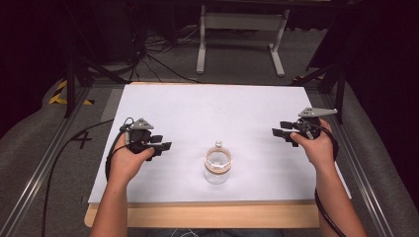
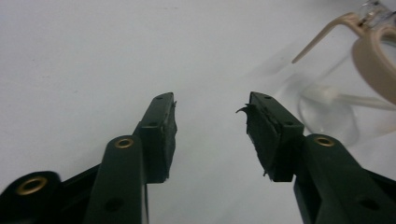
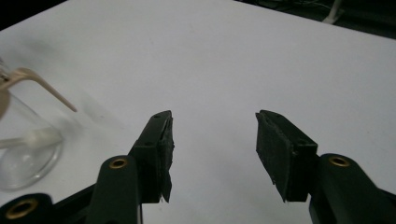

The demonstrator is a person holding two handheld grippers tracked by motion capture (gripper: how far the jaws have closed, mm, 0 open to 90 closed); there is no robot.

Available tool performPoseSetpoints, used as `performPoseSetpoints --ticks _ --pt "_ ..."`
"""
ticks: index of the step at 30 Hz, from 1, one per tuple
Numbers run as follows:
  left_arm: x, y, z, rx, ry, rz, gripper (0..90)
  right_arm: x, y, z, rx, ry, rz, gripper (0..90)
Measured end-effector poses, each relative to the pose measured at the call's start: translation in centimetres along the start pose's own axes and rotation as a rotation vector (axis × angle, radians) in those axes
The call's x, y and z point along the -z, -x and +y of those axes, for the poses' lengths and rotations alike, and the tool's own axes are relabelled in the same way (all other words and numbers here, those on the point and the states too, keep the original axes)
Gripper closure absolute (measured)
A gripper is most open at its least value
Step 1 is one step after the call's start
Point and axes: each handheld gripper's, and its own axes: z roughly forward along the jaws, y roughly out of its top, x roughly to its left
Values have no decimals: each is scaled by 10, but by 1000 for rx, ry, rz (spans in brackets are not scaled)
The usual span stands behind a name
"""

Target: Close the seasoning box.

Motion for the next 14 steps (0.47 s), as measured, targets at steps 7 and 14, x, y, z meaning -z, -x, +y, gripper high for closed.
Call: performPoseSetpoints --ticks 7,14 --pt "-14 -14 -9 21 -8 7 437 -15 22 -23 -49 -77 -52 466" --pt "-30 -22 -17 28 -49 13 367 -26 31 -36 -15 -140 -98 441"
